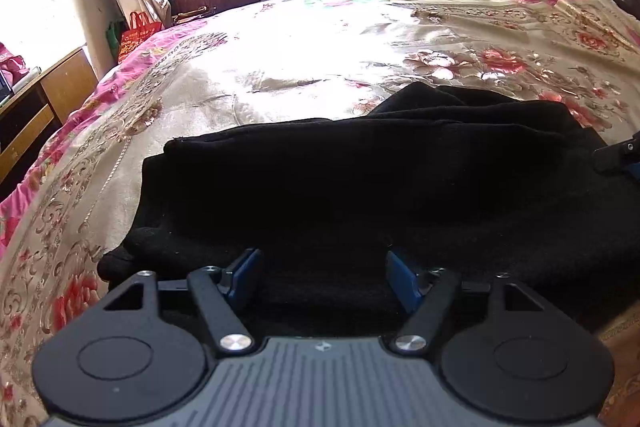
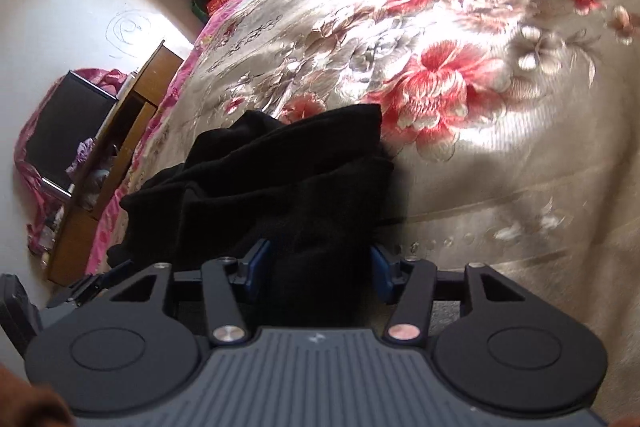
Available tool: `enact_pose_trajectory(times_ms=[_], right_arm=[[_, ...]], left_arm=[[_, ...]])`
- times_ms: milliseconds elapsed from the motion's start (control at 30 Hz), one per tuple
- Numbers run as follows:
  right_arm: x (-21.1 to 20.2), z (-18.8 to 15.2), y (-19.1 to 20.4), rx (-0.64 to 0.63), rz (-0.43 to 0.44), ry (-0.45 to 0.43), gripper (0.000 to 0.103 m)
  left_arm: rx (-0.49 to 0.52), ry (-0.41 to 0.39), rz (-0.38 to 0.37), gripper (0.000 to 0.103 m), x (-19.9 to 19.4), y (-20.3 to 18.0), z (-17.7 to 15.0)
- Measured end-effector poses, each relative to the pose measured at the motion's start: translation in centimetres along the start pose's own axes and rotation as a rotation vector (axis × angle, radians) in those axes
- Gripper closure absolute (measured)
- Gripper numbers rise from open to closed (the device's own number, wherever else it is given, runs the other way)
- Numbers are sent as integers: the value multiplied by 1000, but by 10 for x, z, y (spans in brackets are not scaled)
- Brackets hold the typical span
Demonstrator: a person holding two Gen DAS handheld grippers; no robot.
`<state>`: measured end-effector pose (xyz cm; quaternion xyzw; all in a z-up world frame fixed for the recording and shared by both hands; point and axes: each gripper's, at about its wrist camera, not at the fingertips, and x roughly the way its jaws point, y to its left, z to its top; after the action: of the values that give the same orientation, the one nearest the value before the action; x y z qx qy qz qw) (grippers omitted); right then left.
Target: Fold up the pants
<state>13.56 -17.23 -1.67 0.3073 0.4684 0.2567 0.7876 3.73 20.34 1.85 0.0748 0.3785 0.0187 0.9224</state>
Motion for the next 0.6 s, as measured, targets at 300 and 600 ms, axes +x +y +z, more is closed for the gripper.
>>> enact_pose_trajectory(times_ms=[300,600], right_arm=[[-1,-10,-19,156,181,24,43],[-3,-15,-29,220,352,52,49]], left_arm=[[44,1,-2,19,3,-1,0],[80,14,8,16,4,-3,0]])
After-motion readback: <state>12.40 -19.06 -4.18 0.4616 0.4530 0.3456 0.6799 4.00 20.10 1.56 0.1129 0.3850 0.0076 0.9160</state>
